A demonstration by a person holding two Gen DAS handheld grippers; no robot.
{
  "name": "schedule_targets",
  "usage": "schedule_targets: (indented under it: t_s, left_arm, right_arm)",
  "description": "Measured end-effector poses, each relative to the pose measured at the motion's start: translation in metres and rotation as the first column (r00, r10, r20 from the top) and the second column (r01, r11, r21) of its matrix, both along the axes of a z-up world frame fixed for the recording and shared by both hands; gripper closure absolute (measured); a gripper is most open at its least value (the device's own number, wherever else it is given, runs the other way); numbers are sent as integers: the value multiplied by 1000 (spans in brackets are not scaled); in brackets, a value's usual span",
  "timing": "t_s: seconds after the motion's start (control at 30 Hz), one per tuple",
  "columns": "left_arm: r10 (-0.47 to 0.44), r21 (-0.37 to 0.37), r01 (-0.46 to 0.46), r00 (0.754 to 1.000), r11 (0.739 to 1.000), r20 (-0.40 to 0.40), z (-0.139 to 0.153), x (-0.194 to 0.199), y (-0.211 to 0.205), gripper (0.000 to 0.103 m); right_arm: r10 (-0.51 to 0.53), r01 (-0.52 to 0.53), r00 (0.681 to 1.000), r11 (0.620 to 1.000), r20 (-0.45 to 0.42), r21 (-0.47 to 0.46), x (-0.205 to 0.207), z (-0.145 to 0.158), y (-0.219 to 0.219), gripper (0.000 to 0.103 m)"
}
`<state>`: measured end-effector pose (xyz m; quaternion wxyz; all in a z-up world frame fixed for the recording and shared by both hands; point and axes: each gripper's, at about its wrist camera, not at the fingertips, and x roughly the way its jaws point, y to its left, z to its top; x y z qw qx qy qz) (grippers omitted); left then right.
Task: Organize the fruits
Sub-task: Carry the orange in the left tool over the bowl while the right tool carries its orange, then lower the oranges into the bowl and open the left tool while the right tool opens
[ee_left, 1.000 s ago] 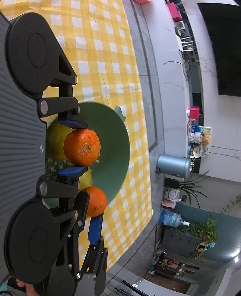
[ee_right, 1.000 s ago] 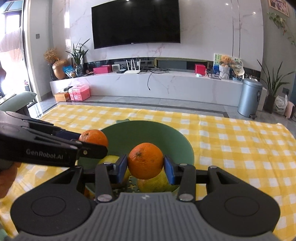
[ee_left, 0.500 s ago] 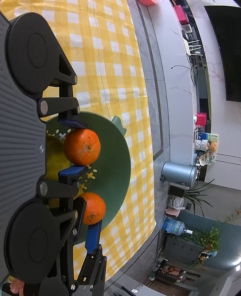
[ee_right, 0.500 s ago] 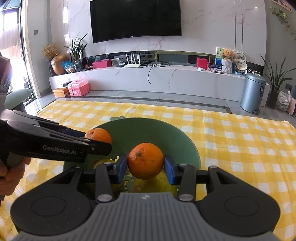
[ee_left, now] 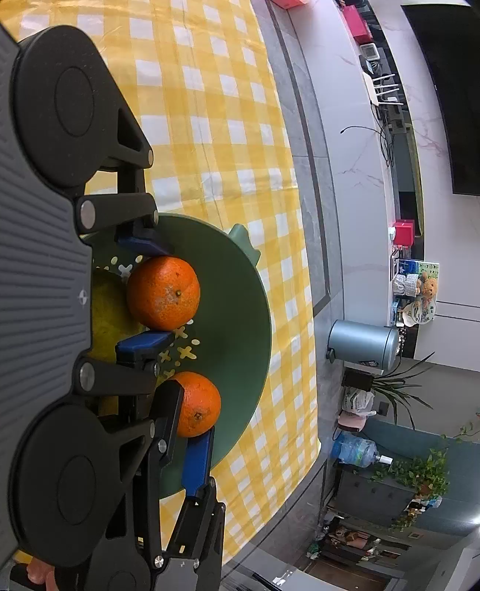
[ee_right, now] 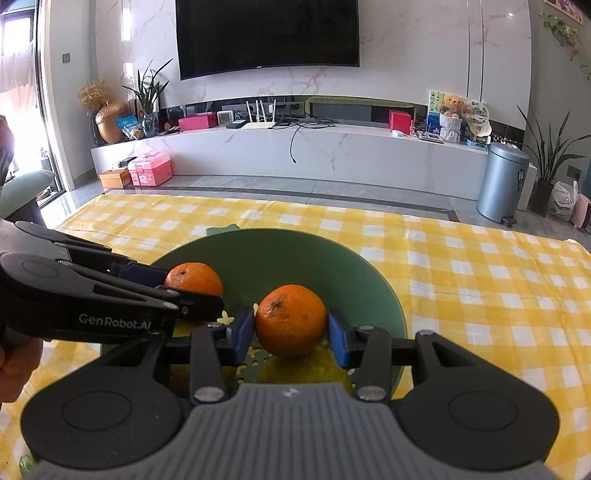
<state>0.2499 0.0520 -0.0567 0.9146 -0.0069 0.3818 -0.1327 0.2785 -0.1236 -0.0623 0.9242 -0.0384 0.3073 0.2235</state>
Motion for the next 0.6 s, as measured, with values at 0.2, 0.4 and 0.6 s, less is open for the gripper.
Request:
schedule_targets:
  t_s: [0.2,0.4,0.6]
  left_arm:
    - [5,-6,-5,1000,1000,0,2,-4,3,49]
    - [15,-3,-15,1000,1000,6,8,-8,7,45]
    - [19,-81,-16,999,997,35,19,-14,19,32]
  right_arm:
    - [4,-4,1000,1000,2,10,-2,-1,-3,63]
    - [-2,2,1000,1000,-21,6,0,2,-3,63]
    - [8,-11,999,999,-52,-46,6,7,8,63]
